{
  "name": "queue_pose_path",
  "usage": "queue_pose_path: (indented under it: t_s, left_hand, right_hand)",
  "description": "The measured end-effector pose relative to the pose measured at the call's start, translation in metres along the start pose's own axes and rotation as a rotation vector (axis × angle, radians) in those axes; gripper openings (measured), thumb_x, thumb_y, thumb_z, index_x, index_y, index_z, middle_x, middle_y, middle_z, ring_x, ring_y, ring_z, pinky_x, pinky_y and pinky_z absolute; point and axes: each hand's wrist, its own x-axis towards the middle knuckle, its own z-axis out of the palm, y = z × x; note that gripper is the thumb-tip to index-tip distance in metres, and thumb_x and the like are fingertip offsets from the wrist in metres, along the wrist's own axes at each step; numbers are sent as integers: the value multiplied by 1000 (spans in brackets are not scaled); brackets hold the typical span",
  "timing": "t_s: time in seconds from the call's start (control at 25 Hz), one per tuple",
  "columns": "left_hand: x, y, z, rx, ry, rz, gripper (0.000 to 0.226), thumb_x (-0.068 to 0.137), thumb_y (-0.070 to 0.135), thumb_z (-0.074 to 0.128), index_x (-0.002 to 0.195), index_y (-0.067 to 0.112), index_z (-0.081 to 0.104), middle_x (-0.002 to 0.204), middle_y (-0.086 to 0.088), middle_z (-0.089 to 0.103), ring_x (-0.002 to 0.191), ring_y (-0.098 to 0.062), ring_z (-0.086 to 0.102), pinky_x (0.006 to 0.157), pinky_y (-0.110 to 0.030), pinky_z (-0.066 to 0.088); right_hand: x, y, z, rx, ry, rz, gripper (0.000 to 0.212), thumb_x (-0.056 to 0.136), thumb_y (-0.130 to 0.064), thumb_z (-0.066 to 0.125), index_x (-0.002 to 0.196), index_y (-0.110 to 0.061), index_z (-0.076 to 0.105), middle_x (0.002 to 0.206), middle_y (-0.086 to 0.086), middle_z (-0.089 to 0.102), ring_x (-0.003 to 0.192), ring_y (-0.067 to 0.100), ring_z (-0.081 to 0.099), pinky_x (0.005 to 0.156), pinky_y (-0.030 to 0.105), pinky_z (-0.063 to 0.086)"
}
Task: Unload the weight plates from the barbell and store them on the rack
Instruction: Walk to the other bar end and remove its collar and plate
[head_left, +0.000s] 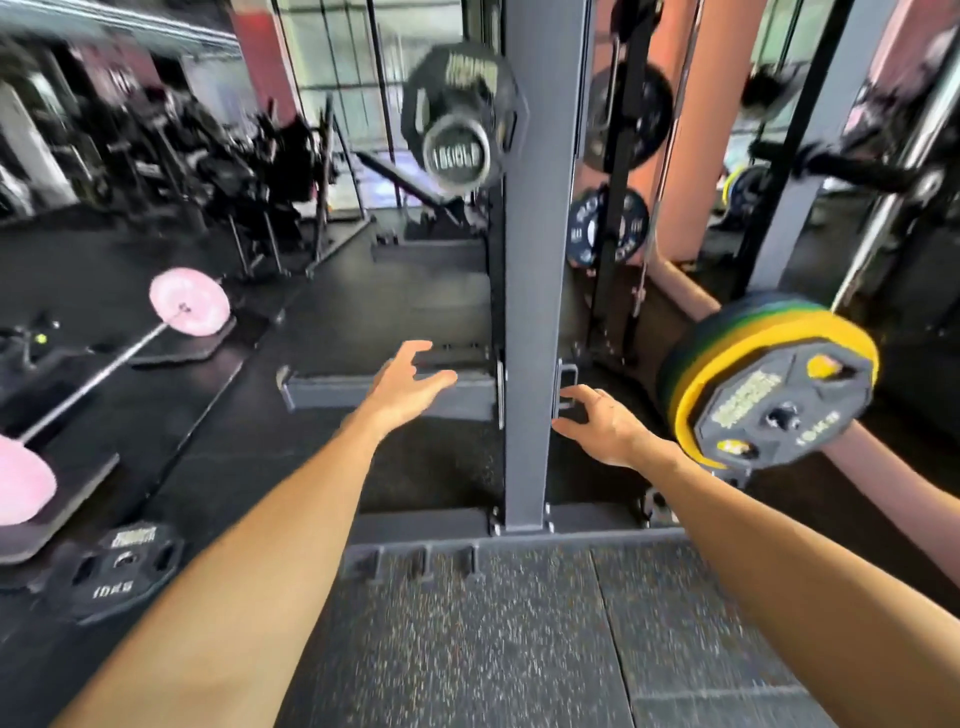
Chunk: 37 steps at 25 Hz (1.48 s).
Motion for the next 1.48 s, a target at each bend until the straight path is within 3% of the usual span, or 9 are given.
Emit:
queue_pose_path:
  t_s: [0.24, 0.48, 0.6, 0.76, 0.92, 1.04, 1.16, 1.24, 1.48]
  left_hand:
    - [34, 110, -89, -37, 198, 195, 57, 76, 60, 64, 127, 51, 40, 134, 0, 49, 116, -22, 53, 86, -34, 43]
    - [36, 190, -145, 0, 348, 365, 44, 80, 53, 64, 119, 49, 44, 115, 2, 53, 90, -12, 55, 64, -22, 36]
    - [42, 209, -153, 54, 388, 392, 50, 83, 51, 61, 130, 41, 44, 111, 3, 55, 92, -13, 55, 70, -27, 37]
    - [66, 221, -152, 123, 373, 425, 45, 91, 42, 57, 132, 29, 46, 109, 1, 61, 89, -14, 60, 74, -29, 43]
    - [112, 231, -151, 193, 325, 471, 39, 98, 38, 48, 135, 24, 48, 103, 6, 57, 79, -10, 58, 63, -21, 43]
    - [150, 237, -152, 220, 290, 507, 35, 99, 36, 46, 132, 25, 51, 93, 6, 61, 86, -17, 58, 69, -25, 44]
    - [191, 240, -152, 250, 234, 509, 32, 98, 39, 48, 128, 30, 55, 106, -6, 64, 99, -23, 59, 86, -31, 46]
    - [213, 237, -148, 258, 203, 514, 33, 98, 40, 49, 128, 30, 55, 110, -8, 63, 103, -24, 59, 93, -33, 46]
    - [256, 223, -137, 247, 207, 595, 36, 95, 39, 55, 127, 25, 60, 104, -8, 65, 89, -24, 62, 83, -35, 50]
  right_hand:
    - [51, -85, -117, -10, 216, -216, 55, 91, -36, 59, 140, -18, 41, 135, 9, 49, 121, 23, 50, 99, 28, 37]
    - [75, -143, -203, -66, 345, -345, 55, 92, -40, 56, 141, -19, 39, 139, 11, 48, 108, 27, 59, 91, 31, 42]
    - [85, -155, -219, -68, 370, -372, 55, 92, -40, 55, 140, -18, 39, 141, 10, 48, 120, 27, 53, 98, 34, 41]
    - [109, -167, -227, -64, 391, -349, 50, 92, -41, 53, 135, -18, 43, 132, 10, 55, 110, 27, 59, 94, 38, 48]
    - [152, -185, -238, -65, 410, -279, 47, 94, -47, 47, 126, -14, 53, 121, 8, 62, 106, 27, 59, 94, 41, 48]
    - [188, -201, -243, -121, 431, -215, 49, 95, -52, 38, 100, -9, 61, 91, 9, 65, 88, 31, 61, 79, 38, 51]
    - [225, -219, -243, -155, 446, -162, 57, 95, -58, 31, 69, -11, 50, 66, 6, 51, 71, 31, 56, 70, 37, 47]
    - [247, -227, -239, -153, 441, -144, 59, 93, -63, 31, 64, -13, 46, 66, 5, 51, 66, 28, 55, 67, 35, 47]
    - [291, -235, -218, -102, 396, -108, 56, 90, -64, 40, 63, -15, 44, 65, 4, 53, 66, 28, 56, 65, 33, 45]
